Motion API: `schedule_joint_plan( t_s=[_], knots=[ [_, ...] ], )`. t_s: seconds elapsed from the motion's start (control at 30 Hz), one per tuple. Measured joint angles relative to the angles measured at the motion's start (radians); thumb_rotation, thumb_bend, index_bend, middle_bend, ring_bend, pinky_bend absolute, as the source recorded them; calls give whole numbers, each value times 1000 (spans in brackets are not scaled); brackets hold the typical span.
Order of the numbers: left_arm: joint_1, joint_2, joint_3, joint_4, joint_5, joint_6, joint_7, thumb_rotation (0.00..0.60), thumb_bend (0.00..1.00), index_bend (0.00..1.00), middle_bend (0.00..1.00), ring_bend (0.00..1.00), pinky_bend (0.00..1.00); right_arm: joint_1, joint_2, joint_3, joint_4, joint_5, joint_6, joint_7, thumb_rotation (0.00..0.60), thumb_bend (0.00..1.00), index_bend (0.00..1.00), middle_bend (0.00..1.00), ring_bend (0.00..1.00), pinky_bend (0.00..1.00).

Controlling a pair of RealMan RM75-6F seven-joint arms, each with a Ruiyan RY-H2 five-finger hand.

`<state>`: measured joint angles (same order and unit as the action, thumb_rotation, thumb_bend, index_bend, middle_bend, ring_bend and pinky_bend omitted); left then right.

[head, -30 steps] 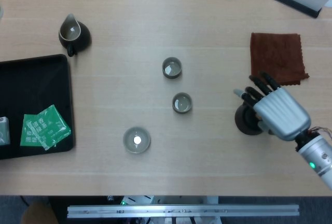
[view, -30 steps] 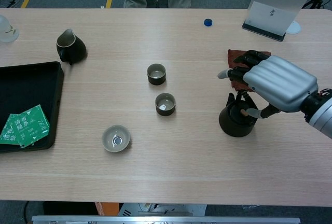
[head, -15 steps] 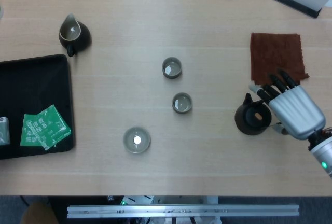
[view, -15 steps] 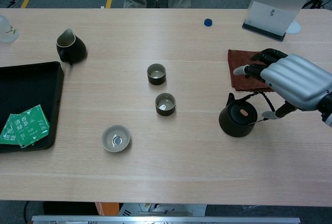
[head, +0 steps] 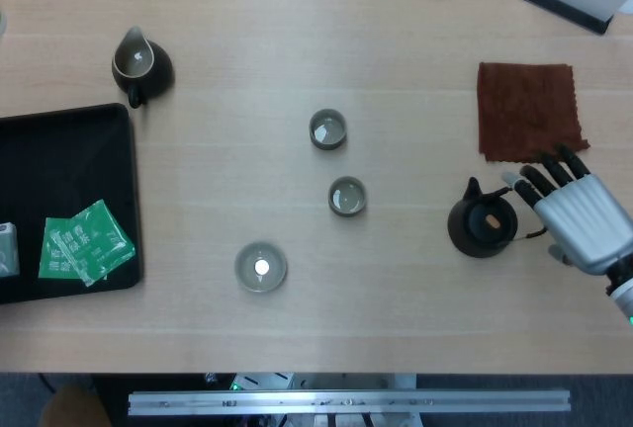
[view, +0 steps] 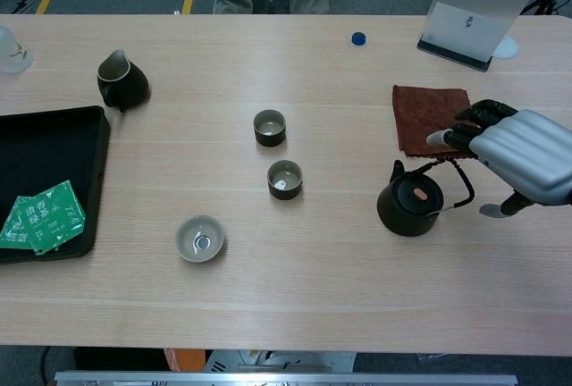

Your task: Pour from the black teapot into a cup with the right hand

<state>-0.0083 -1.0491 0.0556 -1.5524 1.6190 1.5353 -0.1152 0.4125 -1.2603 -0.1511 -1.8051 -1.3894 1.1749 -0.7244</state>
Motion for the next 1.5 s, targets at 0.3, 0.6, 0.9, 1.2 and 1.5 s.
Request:
schedule_joint_plan(
  t_s=[0.3,0.6,0.9,1.2,1.5],
  knots=[
    [-5,0,3,1,3,-9,-11,600,380,132,180,7,45,-13,-40,29,50,51,-14,-51,600,0,54,164,49,83],
    [-2,3,3,9,-4,-6,-21,600,379,132,180,7,45,13,-98,71,97,99,-56,-106,600,0,53,164,48,83],
    [2,6,2,12,-11,-2,-25,600,380,132,180,7,45,59,-156,129,151,166,-96,-149,600,0,54,164,48,83],
    [1,8,-1,14,-21,-9,-29,600,380,132,180,7,45,126,-228,196,210,238,-131,-183,600,0,53,164,48,83],
    [8,12,-4,21,-35,-7,-39,600,379,132,180,7,45,199,-313,248,277,296,-153,-212,600,0,53,164,48,83]
  ],
)
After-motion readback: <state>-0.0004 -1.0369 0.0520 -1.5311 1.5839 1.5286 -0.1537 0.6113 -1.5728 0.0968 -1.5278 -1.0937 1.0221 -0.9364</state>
